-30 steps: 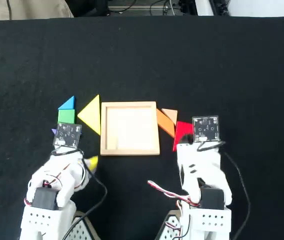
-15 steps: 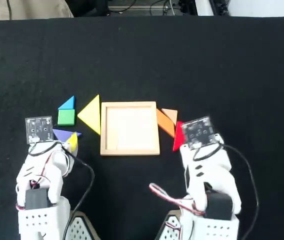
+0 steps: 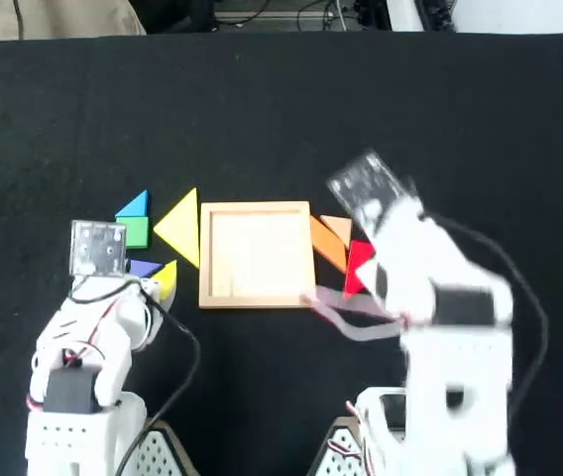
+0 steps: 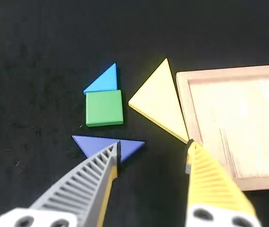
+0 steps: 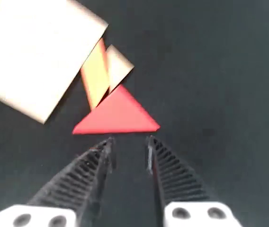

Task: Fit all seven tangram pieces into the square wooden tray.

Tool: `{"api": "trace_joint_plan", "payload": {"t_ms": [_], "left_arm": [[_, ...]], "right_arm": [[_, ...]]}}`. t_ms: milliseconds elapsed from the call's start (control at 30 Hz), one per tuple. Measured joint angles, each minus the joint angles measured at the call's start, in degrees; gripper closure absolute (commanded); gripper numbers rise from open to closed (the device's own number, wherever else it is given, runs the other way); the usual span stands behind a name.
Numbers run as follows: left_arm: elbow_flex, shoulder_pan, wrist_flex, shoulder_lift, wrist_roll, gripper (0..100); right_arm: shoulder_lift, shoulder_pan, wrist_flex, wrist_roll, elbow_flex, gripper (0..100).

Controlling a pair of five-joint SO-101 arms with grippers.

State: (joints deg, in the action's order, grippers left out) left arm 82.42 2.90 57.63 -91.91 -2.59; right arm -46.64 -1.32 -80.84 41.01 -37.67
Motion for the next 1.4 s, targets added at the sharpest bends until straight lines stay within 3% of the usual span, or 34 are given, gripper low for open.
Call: {"api": "trace_joint_plan", "payload": {"t_ms": [233,400,500,600,700,833,1067,1400], "left_arm": [[-10.5,0.0,-7.0,26.1,0.0,76],[-11.7,0.0,-18.9,47.2,0.0,76],[-12.1,1.1,-23.2,55.7,0.0,76],[-12.1,4.2,-26.3,57.5,0.0,76],[-12.1,6.4,-27.3,57.5,0.0,76],[-12.1,7.3,-28.7,57.2,0.0,76],[-10.5,7.5,-31.2,54.2,0.0,76],[-10.5,7.5,-31.4,53.3,0.0,76]], "right_arm": [[21.3,0.0,-4.2,9.4,6.9,87.5],[27.3,-0.2,-0.5,24.6,6.9,86.7],[30.2,-0.9,-0.4,32.8,7.4,74.3],[33.2,-0.9,-0.3,36.8,9.2,53.7],[37.3,-0.9,-0.2,41.9,11.1,43.8],[45.1,-0.9,-0.2,49.1,14.7,43.6],[60.4,-0.9,0.4,53.1,23.4,43.6],[62.1,-5.1,2.6,64.2,18.1,43.6]]}}
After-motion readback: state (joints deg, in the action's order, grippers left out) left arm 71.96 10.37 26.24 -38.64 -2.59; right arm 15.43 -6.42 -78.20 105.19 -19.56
